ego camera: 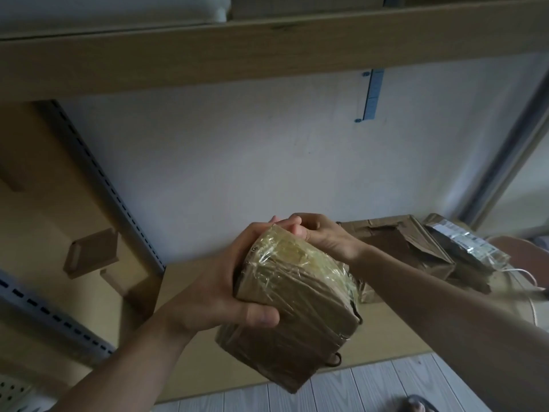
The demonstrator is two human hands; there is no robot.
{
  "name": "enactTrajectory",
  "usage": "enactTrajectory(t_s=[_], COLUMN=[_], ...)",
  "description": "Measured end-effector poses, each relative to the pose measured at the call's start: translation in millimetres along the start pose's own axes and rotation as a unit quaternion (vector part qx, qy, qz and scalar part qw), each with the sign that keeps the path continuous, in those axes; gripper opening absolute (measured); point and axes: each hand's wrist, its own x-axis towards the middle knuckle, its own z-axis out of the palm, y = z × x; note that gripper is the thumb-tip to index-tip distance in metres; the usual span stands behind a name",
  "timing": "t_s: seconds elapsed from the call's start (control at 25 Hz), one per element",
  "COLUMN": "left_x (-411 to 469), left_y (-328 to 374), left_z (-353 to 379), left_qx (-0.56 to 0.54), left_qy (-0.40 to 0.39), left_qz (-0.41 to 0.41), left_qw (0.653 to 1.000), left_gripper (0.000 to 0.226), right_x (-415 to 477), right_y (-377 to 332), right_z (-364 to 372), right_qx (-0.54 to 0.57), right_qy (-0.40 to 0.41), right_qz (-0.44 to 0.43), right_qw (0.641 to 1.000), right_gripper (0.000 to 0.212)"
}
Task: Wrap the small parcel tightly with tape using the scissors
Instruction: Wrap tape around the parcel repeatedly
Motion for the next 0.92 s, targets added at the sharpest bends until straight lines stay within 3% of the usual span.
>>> enactTrajectory(t_s=[0.12,0.24,0.36,0.44,0.52,0.6,0.72,0.84,0.92], left_x=[-1.5,-0.5,4.9,8.0,10.9,13.7,19.2,24.8,27.5], left_y=[-2.5,-5.9,-12.0,-11.8,-10.8,-10.0,-6.3,-3.1,-2.5], left_z=[3.9,6.2,2.4,-0.6,-2.9,-4.9,-10.6,-16.8,-22.4], left_qx=[-0.061,-0.134,-0.162,-0.184,-0.193,-0.216,-0.295,-0.358,-0.379], left_qy=[0.033,0.112,0.152,0.171,0.176,0.189,0.213,0.253,0.286], left_qz=[0.002,-0.024,-0.022,-0.021,-0.019,-0.017,-0.016,-0.038,-0.055], left_qw=[0.998,0.984,0.975,0.968,0.965,0.958,0.932,0.898,0.878], left_gripper=[0.079,0.085,0.095,0.094,0.089,0.083,0.065,0.046,0.039], right_x=[4.5,5.2,-1.1,-6.4,-9.6,-13.9,-13.4,-5.3,-5.2], right_y=[10.4,16.9,16.7,11.6,5.4,7.1,5.4,16.4,23.7], right_z=[10.3,17.9,19.1,23.2,25.4,23.2,24.4,32.3,37.9], right_qx=[0.053,0.085,-0.052,-0.105,-0.073,-0.112,-0.071,-0.171,-0.202], right_qy=[0.137,0.241,0.288,0.276,0.257,0.187,0.059,0.045,0.017], right_qz=[0.005,-0.024,-0.051,-0.064,-0.059,-0.072,-0.044,0.022,-0.007], right_qw=[0.989,0.967,0.955,0.953,0.962,0.973,0.995,0.984,0.979], right_gripper=[0.072,0.035,0.013,0.026,0.023,0.019,0.007,0.033,0.02])
